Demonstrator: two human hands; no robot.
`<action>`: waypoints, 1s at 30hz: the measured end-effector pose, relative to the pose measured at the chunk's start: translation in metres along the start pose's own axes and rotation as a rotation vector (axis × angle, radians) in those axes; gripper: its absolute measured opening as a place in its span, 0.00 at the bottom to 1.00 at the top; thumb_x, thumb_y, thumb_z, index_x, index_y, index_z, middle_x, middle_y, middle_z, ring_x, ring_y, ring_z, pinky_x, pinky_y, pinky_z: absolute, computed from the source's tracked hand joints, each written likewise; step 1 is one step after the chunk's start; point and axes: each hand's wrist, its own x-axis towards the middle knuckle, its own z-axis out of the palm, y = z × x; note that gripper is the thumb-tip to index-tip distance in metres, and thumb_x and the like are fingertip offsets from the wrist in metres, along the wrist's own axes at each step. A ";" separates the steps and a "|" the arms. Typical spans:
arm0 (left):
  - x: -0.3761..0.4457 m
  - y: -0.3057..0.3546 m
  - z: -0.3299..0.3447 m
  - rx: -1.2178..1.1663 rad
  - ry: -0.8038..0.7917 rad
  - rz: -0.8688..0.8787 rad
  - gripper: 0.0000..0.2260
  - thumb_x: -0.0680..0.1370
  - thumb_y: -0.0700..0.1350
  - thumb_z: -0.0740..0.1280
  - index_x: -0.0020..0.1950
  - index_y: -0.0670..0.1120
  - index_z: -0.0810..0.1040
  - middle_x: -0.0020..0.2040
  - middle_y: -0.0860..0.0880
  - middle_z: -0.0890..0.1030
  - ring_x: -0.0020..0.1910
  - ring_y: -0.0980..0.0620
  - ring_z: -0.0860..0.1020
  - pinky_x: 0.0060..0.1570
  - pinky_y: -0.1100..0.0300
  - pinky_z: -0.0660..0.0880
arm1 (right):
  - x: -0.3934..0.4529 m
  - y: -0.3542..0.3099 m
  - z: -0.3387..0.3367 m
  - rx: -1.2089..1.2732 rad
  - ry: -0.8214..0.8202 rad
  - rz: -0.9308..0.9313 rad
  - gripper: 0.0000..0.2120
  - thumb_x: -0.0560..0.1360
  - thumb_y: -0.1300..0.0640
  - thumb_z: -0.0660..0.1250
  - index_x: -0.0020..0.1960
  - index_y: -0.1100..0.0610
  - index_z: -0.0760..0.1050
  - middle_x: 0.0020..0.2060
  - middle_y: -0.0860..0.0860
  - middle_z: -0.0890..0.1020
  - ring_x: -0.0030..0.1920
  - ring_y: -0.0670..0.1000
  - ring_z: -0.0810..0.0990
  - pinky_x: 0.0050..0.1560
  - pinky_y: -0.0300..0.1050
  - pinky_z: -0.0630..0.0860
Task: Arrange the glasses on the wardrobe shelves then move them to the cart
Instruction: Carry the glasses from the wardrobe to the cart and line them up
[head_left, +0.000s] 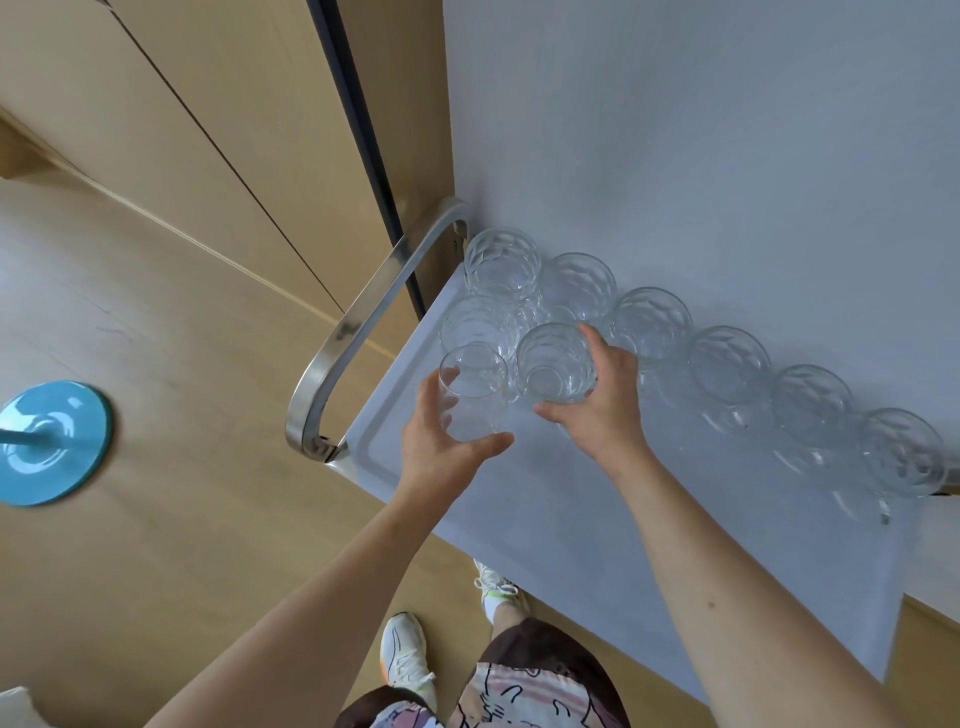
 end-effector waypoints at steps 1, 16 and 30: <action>0.000 0.001 0.000 0.010 -0.002 -0.001 0.38 0.63 0.50 0.84 0.65 0.66 0.68 0.65 0.63 0.73 0.63 0.59 0.75 0.65 0.50 0.76 | 0.000 0.000 0.001 -0.008 0.011 -0.001 0.52 0.62 0.59 0.84 0.79 0.46 0.61 0.66 0.53 0.64 0.68 0.50 0.67 0.68 0.52 0.71; -0.012 0.013 -0.041 0.035 -0.151 0.082 0.36 0.64 0.49 0.84 0.64 0.62 0.68 0.63 0.59 0.74 0.58 0.66 0.73 0.63 0.52 0.75 | -0.053 -0.029 -0.004 -0.133 0.173 0.004 0.45 0.66 0.57 0.81 0.78 0.52 0.65 0.71 0.55 0.69 0.73 0.53 0.66 0.71 0.43 0.63; -0.056 0.025 -0.132 0.053 -0.397 0.360 0.35 0.64 0.50 0.83 0.66 0.56 0.69 0.59 0.65 0.73 0.61 0.65 0.73 0.64 0.54 0.75 | -0.195 -0.120 0.050 0.247 0.354 0.003 0.32 0.65 0.30 0.71 0.67 0.36 0.72 0.63 0.37 0.76 0.65 0.35 0.72 0.68 0.43 0.69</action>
